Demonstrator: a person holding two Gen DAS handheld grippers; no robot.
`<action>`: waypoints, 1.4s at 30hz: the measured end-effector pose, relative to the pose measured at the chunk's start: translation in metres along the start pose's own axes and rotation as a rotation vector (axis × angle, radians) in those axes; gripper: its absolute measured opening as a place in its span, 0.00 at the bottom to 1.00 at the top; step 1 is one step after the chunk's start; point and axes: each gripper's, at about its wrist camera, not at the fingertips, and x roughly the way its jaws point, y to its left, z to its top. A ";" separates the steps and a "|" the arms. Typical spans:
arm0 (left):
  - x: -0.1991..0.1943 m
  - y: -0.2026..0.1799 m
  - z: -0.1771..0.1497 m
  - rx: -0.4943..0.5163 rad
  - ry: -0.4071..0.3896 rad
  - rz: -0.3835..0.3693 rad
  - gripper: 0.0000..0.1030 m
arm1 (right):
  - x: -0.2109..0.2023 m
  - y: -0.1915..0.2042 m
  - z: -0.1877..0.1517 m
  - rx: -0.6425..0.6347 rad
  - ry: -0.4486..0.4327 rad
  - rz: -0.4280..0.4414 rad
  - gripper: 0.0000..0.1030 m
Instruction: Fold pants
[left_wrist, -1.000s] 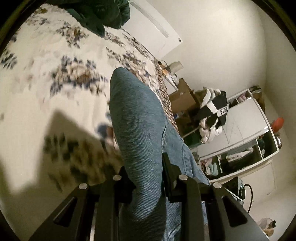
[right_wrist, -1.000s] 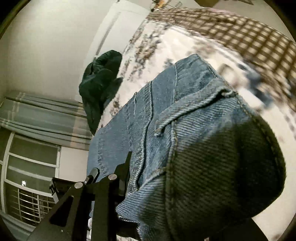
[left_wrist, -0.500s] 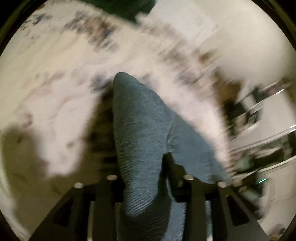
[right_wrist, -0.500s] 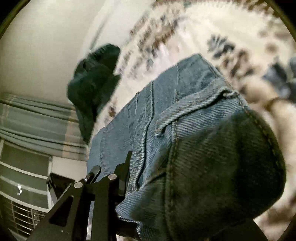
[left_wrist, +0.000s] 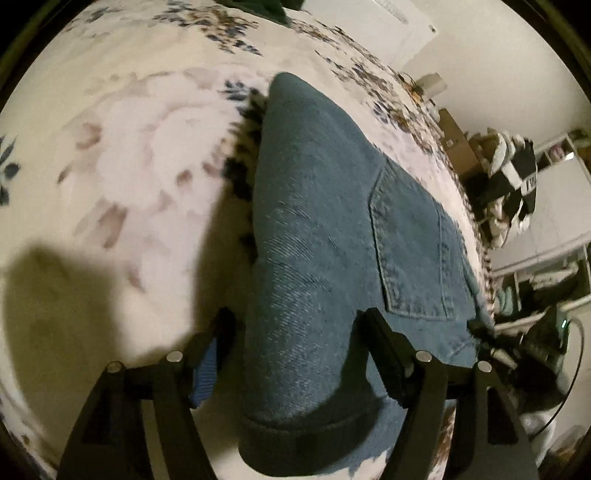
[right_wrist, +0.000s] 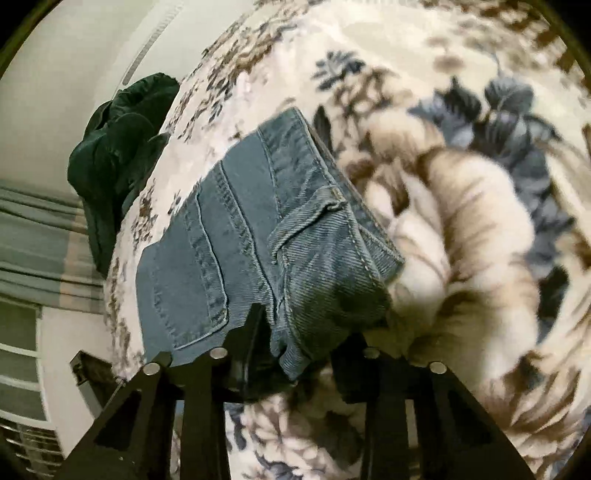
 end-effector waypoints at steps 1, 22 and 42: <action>-0.001 -0.003 0.001 0.010 -0.004 0.012 0.67 | -0.001 0.003 0.003 -0.011 -0.007 -0.016 0.31; -0.123 -0.139 -0.027 0.265 -0.156 0.453 0.89 | -0.116 0.117 -0.065 -0.467 -0.148 -0.528 1.00; -0.367 -0.308 -0.147 0.270 -0.376 0.462 0.94 | -0.450 0.188 -0.164 -0.599 -0.337 -0.382 1.00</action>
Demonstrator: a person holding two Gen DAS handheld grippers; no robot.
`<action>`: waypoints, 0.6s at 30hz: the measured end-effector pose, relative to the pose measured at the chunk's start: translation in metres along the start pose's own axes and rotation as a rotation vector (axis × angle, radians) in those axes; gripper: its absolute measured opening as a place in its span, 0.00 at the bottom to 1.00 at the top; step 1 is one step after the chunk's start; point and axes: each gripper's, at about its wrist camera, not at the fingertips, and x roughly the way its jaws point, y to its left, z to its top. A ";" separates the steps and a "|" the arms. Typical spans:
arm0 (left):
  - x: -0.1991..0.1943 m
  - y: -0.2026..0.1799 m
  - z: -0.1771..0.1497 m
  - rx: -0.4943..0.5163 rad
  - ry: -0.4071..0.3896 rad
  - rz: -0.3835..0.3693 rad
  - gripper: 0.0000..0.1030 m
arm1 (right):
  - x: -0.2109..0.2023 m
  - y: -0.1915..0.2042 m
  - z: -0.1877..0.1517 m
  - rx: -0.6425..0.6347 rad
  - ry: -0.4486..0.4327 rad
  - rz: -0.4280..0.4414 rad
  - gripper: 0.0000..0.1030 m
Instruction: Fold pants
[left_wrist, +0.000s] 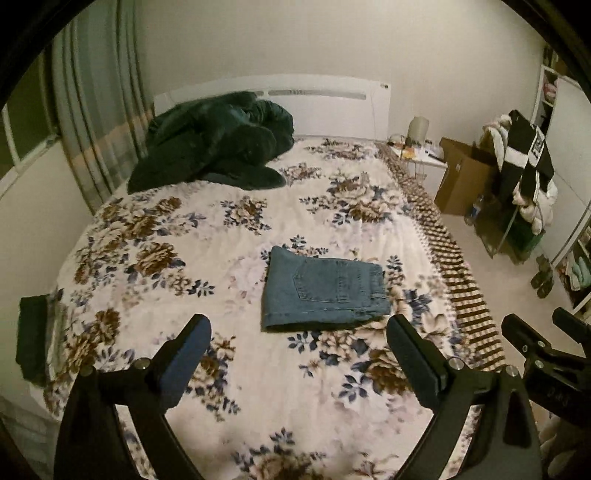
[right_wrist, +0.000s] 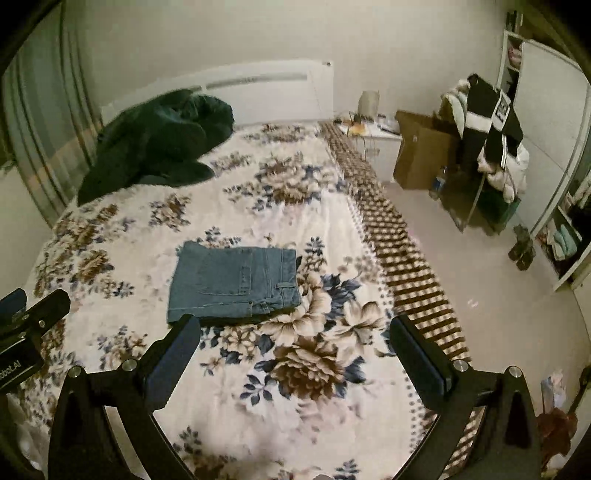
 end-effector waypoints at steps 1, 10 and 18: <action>-0.013 -0.001 0.000 -0.003 -0.007 0.000 0.94 | -0.020 -0.002 0.000 -0.003 -0.010 0.006 1.00; -0.118 -0.009 0.000 -0.004 -0.078 0.007 0.94 | -0.177 -0.011 -0.004 -0.028 -0.115 0.022 1.00; -0.161 -0.001 -0.012 -0.005 -0.108 0.003 0.97 | -0.263 -0.009 -0.009 -0.023 -0.162 0.015 1.00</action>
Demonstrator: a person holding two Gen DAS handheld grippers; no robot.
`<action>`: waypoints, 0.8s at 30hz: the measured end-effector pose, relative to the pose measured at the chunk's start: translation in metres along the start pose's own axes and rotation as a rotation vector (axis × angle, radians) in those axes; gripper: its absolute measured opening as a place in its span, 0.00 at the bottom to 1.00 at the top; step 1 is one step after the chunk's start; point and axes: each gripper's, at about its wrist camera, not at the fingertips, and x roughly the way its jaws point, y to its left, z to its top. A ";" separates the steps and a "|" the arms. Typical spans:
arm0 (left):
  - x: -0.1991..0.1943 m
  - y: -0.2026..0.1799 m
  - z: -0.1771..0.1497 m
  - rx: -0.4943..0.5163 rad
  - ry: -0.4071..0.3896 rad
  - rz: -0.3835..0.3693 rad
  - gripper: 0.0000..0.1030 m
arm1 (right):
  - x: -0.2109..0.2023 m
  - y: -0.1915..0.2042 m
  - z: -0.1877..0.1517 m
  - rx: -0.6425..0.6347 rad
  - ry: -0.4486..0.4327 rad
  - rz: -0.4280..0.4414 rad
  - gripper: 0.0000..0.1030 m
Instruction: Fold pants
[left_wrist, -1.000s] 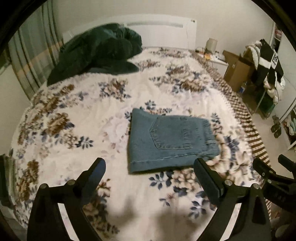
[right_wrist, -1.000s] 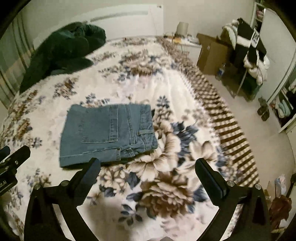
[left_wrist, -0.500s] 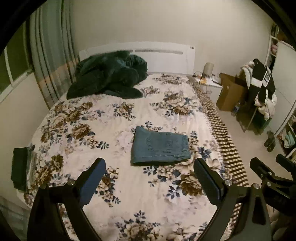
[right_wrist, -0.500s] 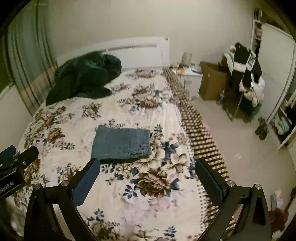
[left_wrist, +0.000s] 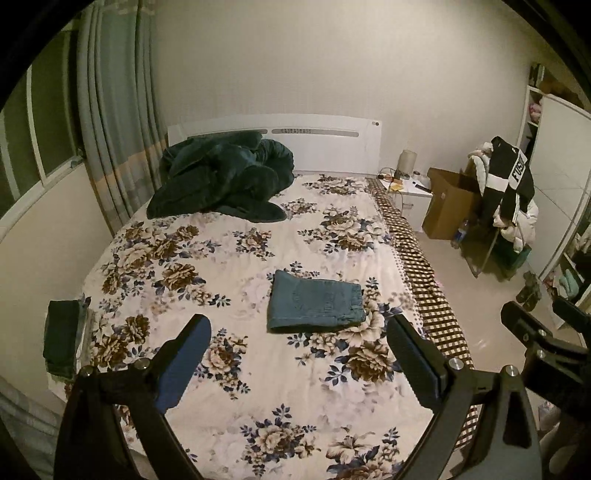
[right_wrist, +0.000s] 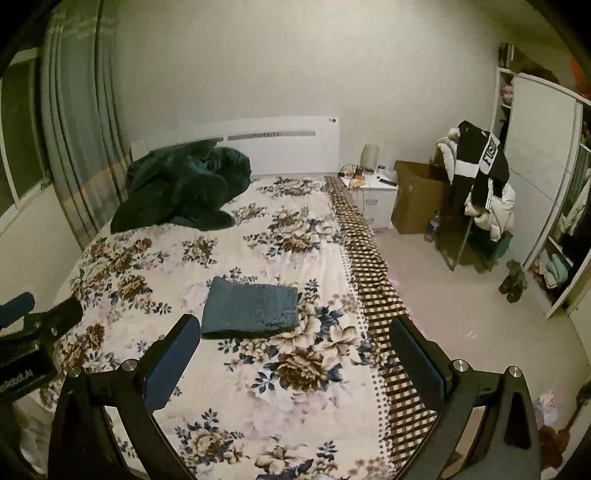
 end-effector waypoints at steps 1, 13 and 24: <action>-0.002 0.000 -0.002 0.000 -0.001 0.005 1.00 | -0.008 0.000 0.000 0.004 0.002 0.007 1.00; -0.016 0.007 -0.011 0.017 -0.020 0.062 1.00 | -0.014 0.004 -0.010 0.003 0.023 0.016 1.00; -0.020 0.007 -0.013 0.018 -0.015 0.062 1.00 | -0.010 0.006 -0.011 -0.013 0.037 0.055 1.00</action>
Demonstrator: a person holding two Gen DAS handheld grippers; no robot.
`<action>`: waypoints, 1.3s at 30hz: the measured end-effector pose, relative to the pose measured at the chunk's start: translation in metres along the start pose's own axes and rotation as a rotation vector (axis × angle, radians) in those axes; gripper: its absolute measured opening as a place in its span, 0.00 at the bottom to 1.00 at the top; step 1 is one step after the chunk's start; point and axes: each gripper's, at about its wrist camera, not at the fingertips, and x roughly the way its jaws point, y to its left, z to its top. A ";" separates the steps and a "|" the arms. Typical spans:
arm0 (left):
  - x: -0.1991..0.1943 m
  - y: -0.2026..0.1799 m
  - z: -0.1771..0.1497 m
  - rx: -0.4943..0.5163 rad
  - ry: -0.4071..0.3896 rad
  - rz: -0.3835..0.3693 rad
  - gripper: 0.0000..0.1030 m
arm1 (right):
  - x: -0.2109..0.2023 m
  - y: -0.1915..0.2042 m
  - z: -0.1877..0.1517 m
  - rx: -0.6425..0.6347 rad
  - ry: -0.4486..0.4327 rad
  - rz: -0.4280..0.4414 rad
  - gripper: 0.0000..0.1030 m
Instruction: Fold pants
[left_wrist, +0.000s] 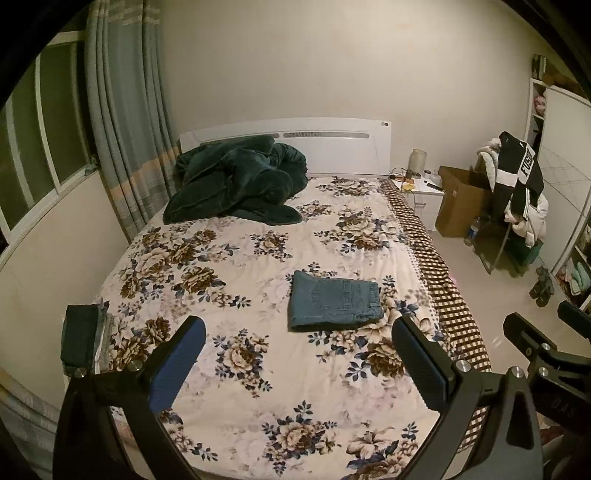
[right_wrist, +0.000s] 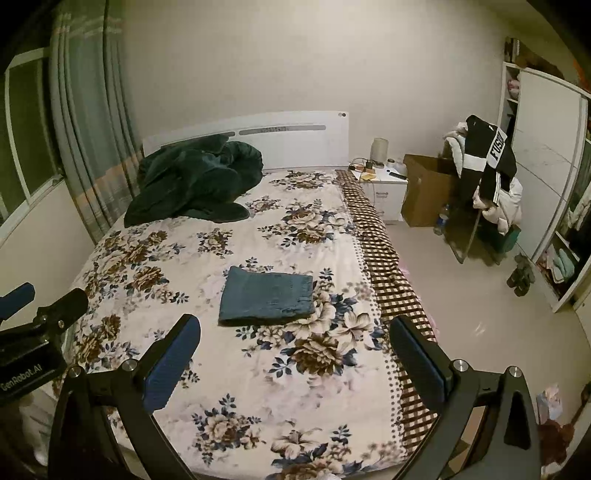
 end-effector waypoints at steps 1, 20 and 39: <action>0.000 0.000 0.000 0.000 0.000 0.000 1.00 | -0.001 0.000 0.000 -0.001 -0.001 0.001 1.00; -0.004 0.003 -0.002 -0.006 -0.006 0.010 1.00 | -0.005 0.004 0.000 -0.021 -0.005 0.018 1.00; -0.020 -0.002 -0.011 -0.017 0.004 0.026 1.00 | -0.002 0.007 -0.005 -0.020 0.014 0.041 1.00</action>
